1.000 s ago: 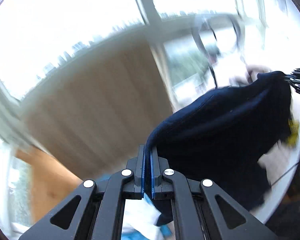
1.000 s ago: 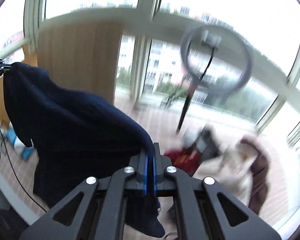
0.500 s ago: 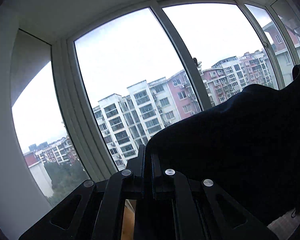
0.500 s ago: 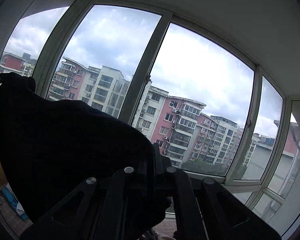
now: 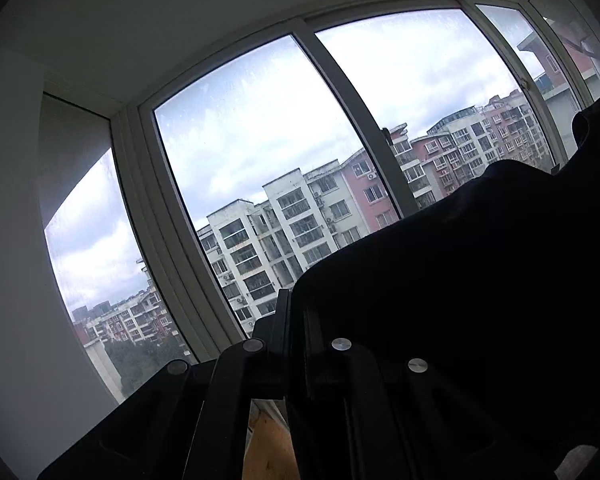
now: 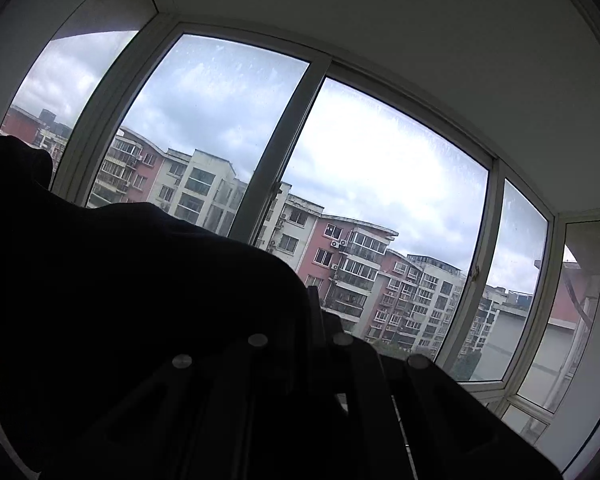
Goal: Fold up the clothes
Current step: 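Lift the sweatshirt high with both grippers and shake it out, then lay the sweatshirt flat on the white table with both grippers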
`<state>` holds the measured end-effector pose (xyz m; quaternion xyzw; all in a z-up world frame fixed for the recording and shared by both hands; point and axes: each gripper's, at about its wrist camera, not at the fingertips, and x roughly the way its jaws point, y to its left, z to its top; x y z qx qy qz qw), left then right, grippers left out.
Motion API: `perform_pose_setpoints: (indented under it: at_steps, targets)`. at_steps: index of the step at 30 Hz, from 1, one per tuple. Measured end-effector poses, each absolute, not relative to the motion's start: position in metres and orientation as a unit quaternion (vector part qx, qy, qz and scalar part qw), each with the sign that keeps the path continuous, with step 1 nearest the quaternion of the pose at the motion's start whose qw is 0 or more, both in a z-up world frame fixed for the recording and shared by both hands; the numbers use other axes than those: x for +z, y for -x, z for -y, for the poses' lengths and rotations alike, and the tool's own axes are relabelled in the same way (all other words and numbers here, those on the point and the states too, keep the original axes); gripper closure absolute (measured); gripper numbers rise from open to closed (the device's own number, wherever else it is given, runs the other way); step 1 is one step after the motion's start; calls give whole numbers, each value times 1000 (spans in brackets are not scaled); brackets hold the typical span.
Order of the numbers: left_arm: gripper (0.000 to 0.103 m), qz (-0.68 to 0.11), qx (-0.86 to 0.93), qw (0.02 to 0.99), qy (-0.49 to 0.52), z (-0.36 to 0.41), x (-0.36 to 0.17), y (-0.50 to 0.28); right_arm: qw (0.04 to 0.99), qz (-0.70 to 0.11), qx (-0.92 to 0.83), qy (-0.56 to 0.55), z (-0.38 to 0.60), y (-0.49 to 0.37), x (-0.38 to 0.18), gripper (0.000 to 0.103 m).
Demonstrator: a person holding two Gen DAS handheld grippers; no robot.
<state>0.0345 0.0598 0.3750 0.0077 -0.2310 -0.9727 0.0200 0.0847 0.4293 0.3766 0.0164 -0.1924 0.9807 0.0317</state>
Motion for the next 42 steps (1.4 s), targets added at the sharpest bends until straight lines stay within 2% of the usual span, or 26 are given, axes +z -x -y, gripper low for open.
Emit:
perform_pose_setpoints:
  at_steps: [7, 16, 20, 22, 24, 26, 27, 29, 30, 32, 34, 37, 42]
  targets:
    - [99, 249, -958, 15, -142, -92, 277, 119, 32, 210, 971, 113, -426, 79, 274, 99]
    - [99, 276, -916, 12, -292, -130, 87, 305, 42, 227, 938, 258, -410, 279, 79, 99]
    - [99, 290, -892, 3, -347, -142, -7, 333, 50, 247, 914, 319, -404, 337, -24, 99]
    - [95, 302, -872, 3, -385, -148, -58, 348, 38, 253, 895, 367, -400, 360, -76, 99]
    - [93, 306, -844, -9, -441, -154, -109, 365, 16, 264, 868, 420, -393, 374, -127, 94]
    - [93, 309, -822, -17, -478, -153, -142, 372, -8, 277, 845, 456, -387, 373, -167, 79]
    - [93, 312, -813, -17, -490, -152, -154, 374, -15, 290, 838, 462, -385, 370, -179, 75]
    - [92, 314, -812, -22, -491, -144, -156, 371, -19, 317, 829, 460, -384, 360, -192, 65]
    - [90, 310, -815, -21, -489, -137, -151, 368, -16, 320, 830, 457, -387, 353, -192, 65]
    - [85, 298, -826, -30, -477, -115, -135, 359, -17, 290, 839, 459, -403, 342, -175, 62]
    - [75, 288, -837, -43, -463, -92, -119, 348, -23, 237, 852, 467, -428, 321, -155, 57]
    - [73, 271, -846, -58, -456, -65, -103, 323, -29, 154, 868, 472, -466, 275, -128, 57]
    - [73, 244, -847, -81, -465, -21, -101, 271, -18, 97, 872, 479, -510, 172, -128, 57]
